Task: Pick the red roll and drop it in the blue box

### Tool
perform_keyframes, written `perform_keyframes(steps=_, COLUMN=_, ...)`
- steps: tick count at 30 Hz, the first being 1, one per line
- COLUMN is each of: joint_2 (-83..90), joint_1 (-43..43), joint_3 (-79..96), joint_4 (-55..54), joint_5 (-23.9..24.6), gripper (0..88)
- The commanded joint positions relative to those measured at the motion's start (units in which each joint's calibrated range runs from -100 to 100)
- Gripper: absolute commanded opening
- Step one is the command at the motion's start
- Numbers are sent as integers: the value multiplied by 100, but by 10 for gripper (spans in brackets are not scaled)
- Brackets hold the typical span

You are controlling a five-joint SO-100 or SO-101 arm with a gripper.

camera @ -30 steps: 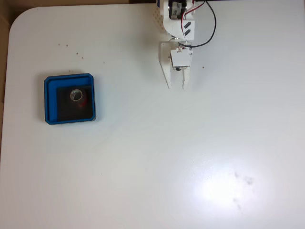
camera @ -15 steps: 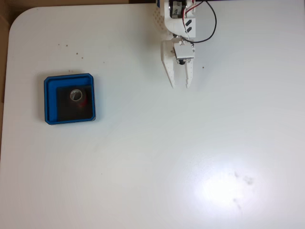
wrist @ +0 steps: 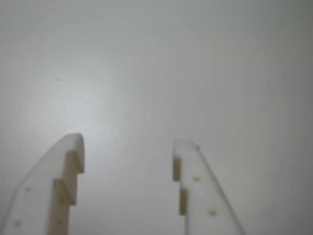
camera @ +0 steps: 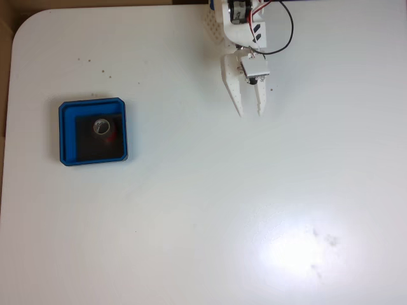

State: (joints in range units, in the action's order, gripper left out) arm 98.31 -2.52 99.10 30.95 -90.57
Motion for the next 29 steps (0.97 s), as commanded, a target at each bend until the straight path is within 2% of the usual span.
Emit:
perform_keyframes(steps=1, joint_2=69, joint_1=3, joint_3=81, joint_4=-51, joint_5=-41, gripper=166)
perform_keyframes(steps=4, joint_2=69, joint_1=33, joint_3=81, joint_4=-42, joint_5=-41, gripper=145)
perform_keyframes(steps=10, joint_2=69, joint_1=42, joint_3=81, joint_4=-42, joint_5=3, gripper=28)
perform_keyframes(steps=12, joint_2=69, joint_1=42, joint_3=81, joint_4=-42, joint_5=12, gripper=13)
perform_keyframes(steps=29, joint_2=69, joint_1=42, joint_3=81, joint_4=-42, joint_5=-15, gripper=11)
